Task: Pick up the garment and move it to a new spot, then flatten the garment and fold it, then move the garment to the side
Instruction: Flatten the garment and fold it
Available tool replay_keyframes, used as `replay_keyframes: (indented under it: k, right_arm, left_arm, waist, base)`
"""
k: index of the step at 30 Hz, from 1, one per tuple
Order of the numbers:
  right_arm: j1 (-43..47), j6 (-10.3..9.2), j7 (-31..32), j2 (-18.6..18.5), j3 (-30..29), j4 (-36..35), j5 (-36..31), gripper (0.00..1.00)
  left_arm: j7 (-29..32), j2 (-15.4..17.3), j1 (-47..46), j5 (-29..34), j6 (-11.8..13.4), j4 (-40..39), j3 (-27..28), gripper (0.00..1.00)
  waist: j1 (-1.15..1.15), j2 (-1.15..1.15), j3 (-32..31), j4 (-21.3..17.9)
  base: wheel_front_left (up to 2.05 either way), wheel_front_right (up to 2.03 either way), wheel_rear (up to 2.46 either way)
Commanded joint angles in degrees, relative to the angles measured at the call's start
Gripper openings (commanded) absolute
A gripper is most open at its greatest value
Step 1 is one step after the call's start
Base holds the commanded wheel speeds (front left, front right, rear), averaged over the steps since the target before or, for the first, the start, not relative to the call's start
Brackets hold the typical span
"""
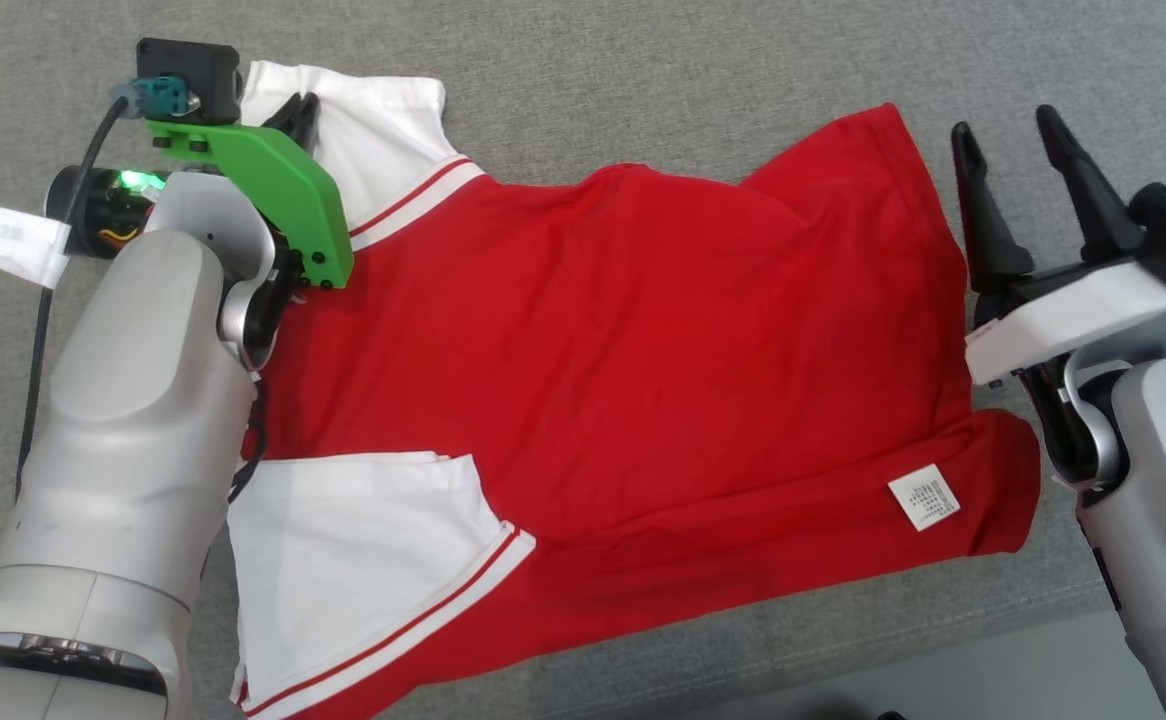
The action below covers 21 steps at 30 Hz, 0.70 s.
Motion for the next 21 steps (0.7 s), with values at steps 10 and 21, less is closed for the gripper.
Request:
replay_keyframes:
  k: [10, 21]
  right_arm:
    - [-9.6, -0.02, 1.2, -3.0, 10.5, 15.0, 5.4, 1.00]
    - [-13.8, -0.05, 3.2, -7.0, 15.4, 17.8, 10.2, 0.00]
  left_arm:
    - [-3.4, -3.3, -1.9, 0.6, -0.9, 1.4, -2.8, 0.00]
    - [-7.7, -2.7, -2.8, -0.2, -0.9, 0.1, -3.1, 0.00]
  waist:
    - [0.00, 0.00, 1.6, 4.9]
    - [0.00, 0.00, 1.4, 5.4]
  base:
    - [0.00, 0.00, 0.00]
    - [0.00, 0.00, 0.00]
